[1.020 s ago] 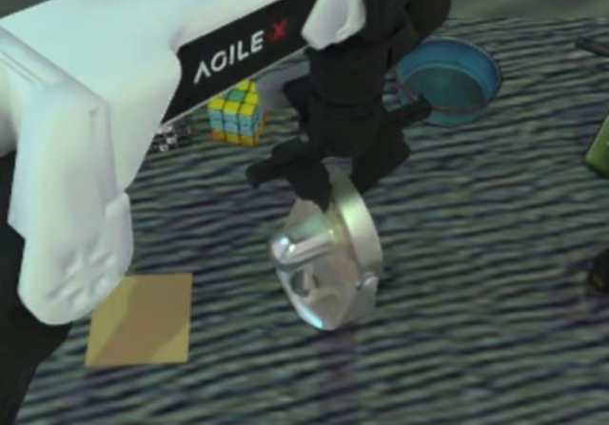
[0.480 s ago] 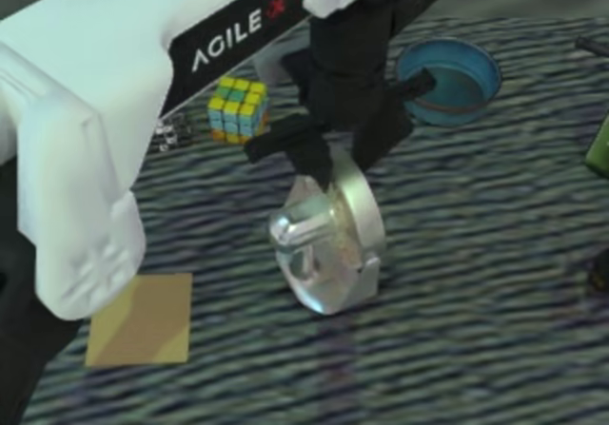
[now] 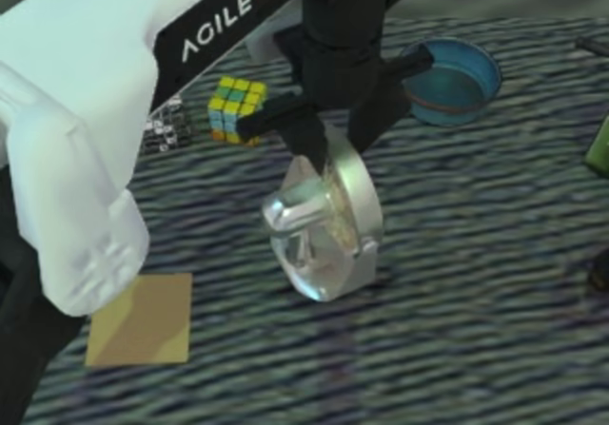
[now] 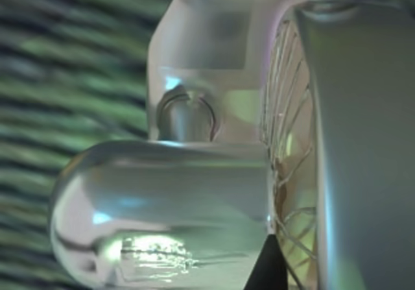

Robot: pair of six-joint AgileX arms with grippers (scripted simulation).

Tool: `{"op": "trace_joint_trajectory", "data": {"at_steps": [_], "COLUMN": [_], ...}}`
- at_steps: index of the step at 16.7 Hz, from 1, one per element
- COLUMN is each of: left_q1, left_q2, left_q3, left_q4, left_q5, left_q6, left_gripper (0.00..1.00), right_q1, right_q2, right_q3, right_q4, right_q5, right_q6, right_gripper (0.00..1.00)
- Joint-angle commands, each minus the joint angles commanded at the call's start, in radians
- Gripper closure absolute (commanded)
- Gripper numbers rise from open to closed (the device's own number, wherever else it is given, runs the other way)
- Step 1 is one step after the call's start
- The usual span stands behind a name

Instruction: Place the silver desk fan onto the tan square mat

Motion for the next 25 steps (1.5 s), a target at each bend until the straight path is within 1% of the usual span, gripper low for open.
{"op": "trace_joint_trajectory", "data": {"at_steps": [2, 4, 6, 8, 10, 12, 20, 23, 25], "left_q1": [0.001, 0.005, 0.013, 0.026, 0.044, 0.066, 0.18, 0.227, 0.256], "left_q2": [-0.004, -0.026, -0.062, -0.113, -0.177, -0.254, -0.589, -0.684, -0.735], "left_q3": [-0.005, -0.029, -0.067, -0.118, -0.181, -0.257, -0.643, -0.8, -0.9], "left_q4": [0.002, 0.009, 0.022, 0.041, 0.066, 0.098, 0.229, 0.257, 0.269], "left_q5": [0.0, -0.002, -0.006, -0.009, -0.013, -0.016, -0.016, -0.013, -0.011], "left_q6": [0.01, 0.06, 0.153, 0.287, 0.461, 0.669, 1.589, 1.88, 2.045], "left_gripper": [1.0, 1.0, 1.0, 1.0, 1.0, 1.0, 1.0, 1.0, 1.0], "right_q1": [0.0, 0.0, 0.0, 0.0, 0.0, 0.0, 0.0, 0.0, 0.0], "right_q2": [0.0, 0.0, 0.0, 0.0, 0.0, 0.0, 0.0, 0.0, 0.0], "right_q3": [0.0, 0.0, 0.0, 0.0, 0.0, 0.0, 0.0, 0.0, 0.0], "right_q4": [0.0, 0.0, 0.0, 0.0, 0.0, 0.0, 0.0, 0.0, 0.0], "right_q5": [0.0, 0.0, 0.0, 0.0, 0.0, 0.0, 0.0, 0.0, 0.0], "right_q6": [0.0, 0.0, 0.0, 0.0, 0.0, 0.0, 0.0, 0.0, 0.0], "right_gripper": [0.0, 0.0, 0.0, 0.0, 0.0, 0.0, 0.0, 0.0, 0.0]}}
